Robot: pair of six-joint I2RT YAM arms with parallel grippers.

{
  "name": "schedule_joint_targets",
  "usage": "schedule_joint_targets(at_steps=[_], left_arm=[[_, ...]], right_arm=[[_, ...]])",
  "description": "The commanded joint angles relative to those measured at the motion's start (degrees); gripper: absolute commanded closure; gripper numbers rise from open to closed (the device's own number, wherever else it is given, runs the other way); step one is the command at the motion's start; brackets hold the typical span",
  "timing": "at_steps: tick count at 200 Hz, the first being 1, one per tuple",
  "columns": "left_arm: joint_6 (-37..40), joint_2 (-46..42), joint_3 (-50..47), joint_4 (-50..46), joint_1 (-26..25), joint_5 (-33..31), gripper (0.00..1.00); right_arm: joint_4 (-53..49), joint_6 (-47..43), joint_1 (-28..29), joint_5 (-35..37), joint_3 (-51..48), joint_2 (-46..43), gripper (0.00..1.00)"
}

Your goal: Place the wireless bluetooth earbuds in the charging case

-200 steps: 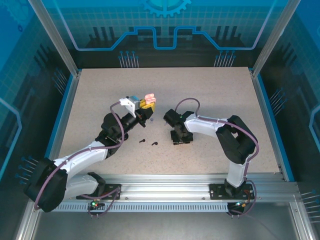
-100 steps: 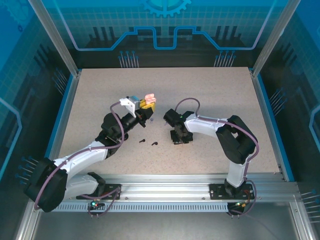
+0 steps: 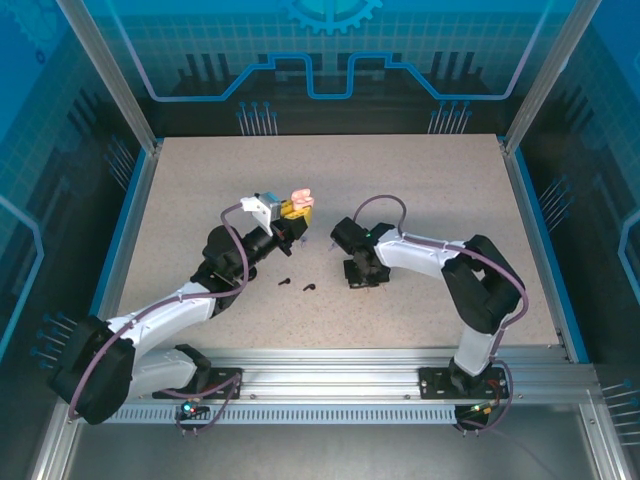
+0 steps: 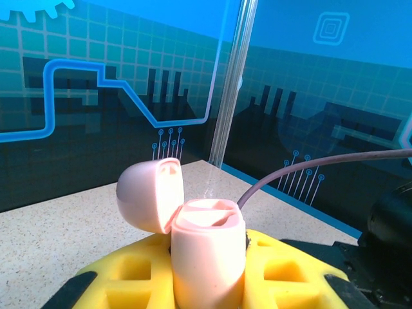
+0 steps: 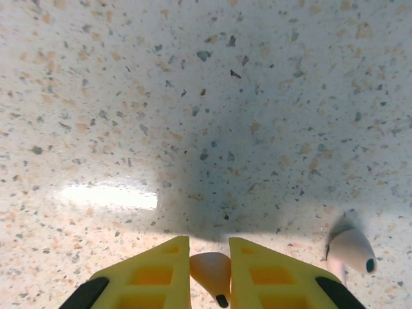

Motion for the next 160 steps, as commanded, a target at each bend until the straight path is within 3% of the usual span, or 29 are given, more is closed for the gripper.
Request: schedule_joint_targets(at_steps=[1, 55, 102, 160], left_arm=[[0.71, 0.14, 1.64, 0.59, -0.16, 1.35, 1.0], [1.59, 0.47, 1.01, 2.59, -0.16, 3.53, 1.0], [1.95, 1.5, 2.18, 4.7, -0.69, 5.29, 1.0], [4.02, 5.88, 5.39, 9.96, -4.3, 3.57, 1.0]], right_arm=[[-1.42, -0.21, -0.58, 1.1, -0.57, -3.08, 0.82], [-3.96, -2.07, -3.0, 1.88, 3.27, -13.33, 0.82], [-3.51, -8.67, -5.76, 2.01, 12.93, -24.53, 0.81], [3.22, -15.58, -6.65, -2.83, 24.18, -29.55, 0.79]])
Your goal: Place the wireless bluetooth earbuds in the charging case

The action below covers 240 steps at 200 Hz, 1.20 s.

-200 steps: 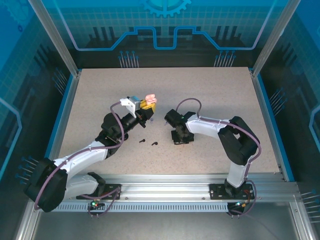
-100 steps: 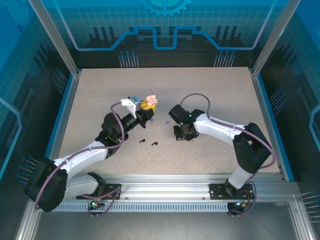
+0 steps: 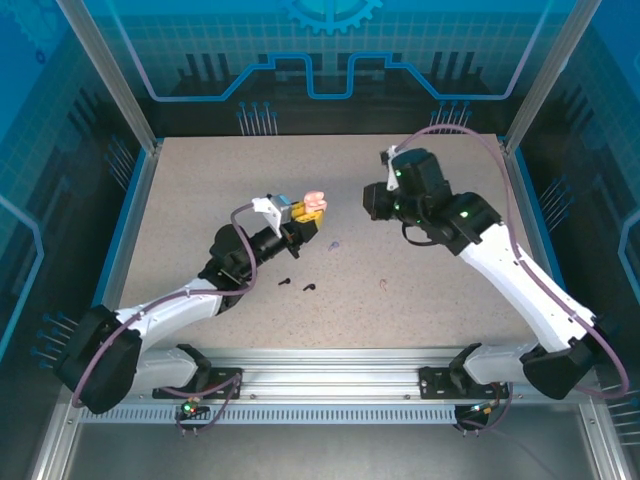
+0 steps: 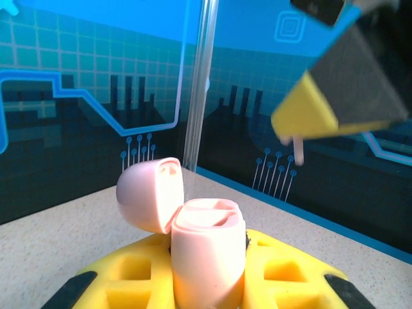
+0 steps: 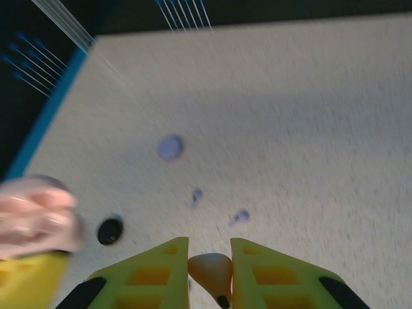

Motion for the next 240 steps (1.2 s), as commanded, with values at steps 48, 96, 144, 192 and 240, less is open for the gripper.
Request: schedule_joint_targets(at_steps=[48, 96, 144, 192, 240], left_arm=[[6.34, 6.69, 8.57, 7.85, -5.46, -0.27, 1.0], [7.84, 11.81, 12.97, 9.48, -6.83, -0.04, 1.0], [8.07, 13.66, 14.26, 11.23, -6.97, 0.41, 1.0], [7.96, 13.49, 14.24, 12.1, -6.93, 0.6, 1.0], [8.47, 12.46, 14.31, 11.58, -6.85, 0.82, 1.0]], right_arm=[[13.48, -7.48, -0.77, -11.37, 2.83, -3.75, 0.79], [21.57, -11.64, -0.77, -16.44, -2.56, -6.18, 0.79], [26.97, -12.86, -0.79, -19.27, -8.79, -8.78, 0.79], [29.31, -12.62, -0.77, -17.93, -11.9, -9.44, 0.79], [29.74, -12.27, -1.03, -17.07, -12.39, -8.59, 0.79]])
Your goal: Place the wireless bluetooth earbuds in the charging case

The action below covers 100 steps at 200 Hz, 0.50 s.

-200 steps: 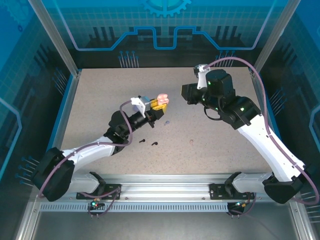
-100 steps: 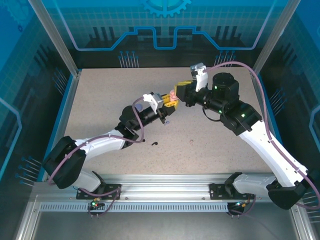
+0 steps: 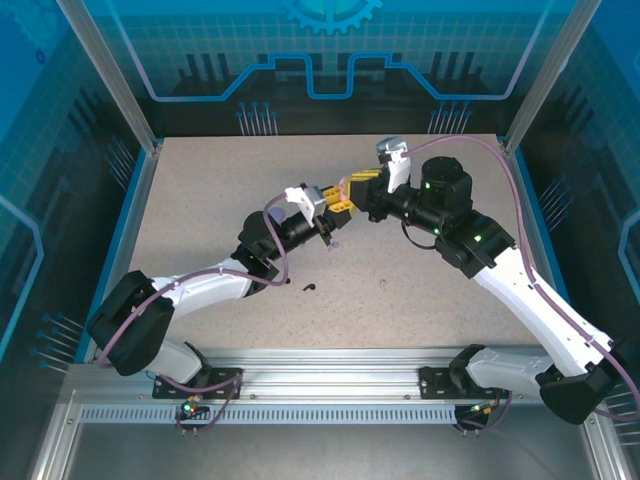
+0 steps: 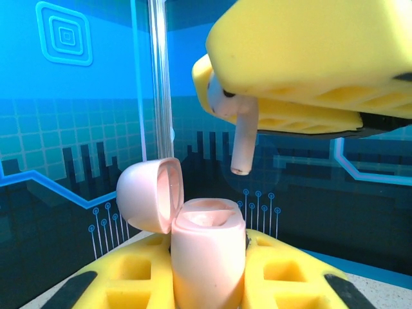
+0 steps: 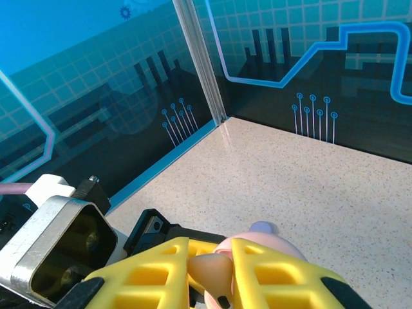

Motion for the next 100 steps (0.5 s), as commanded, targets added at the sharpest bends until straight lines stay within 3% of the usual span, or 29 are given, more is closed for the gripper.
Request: schedule_joint_targets(at_steps=[1, 100], left_arm=[[1.56, -0.91, 1.96, 2.24, -0.33, 0.94, 1.0], [1.41, -1.67, 2.94, 1.68, -0.37, 1.37, 1.0]], right_arm=[[2.93, -0.26, -0.68, 0.46, -0.37, -0.38, 0.79], [3.41, 1.33, -2.28, 0.13, -2.7, 0.69, 0.8]])
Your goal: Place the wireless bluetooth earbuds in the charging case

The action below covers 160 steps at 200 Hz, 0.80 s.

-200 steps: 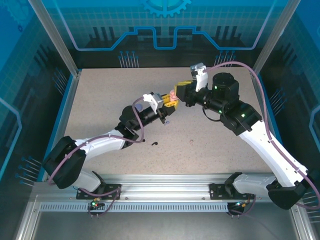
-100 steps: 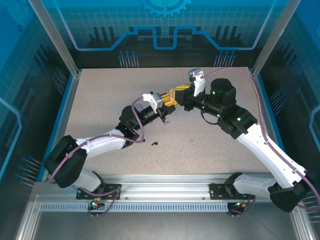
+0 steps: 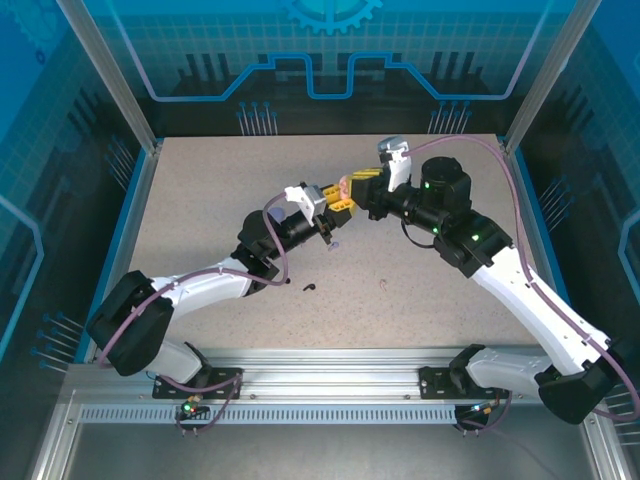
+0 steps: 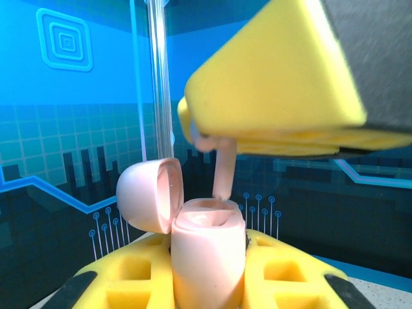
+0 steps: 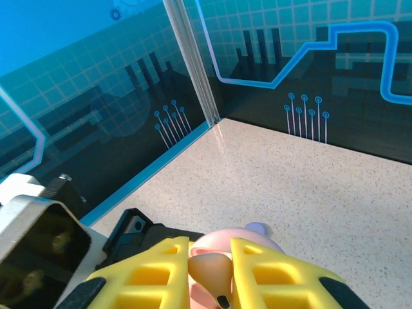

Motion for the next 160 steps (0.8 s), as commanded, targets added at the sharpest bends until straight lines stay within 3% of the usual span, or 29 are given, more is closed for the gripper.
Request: schedule_joint_targets(at_steps=[1, 160], left_arm=[[1.23, -1.61, 2.3, 1.68, -0.41, 1.23, 1.0], [0.8, -0.03, 2.82, 1.13, -0.43, 1.85, 1.0]], right_arm=[[1.9, 1.07, -1.17, -0.24, -1.17, 0.43, 0.8], [1.24, 1.07, -1.51, -0.88, 2.05, -1.09, 0.81]])
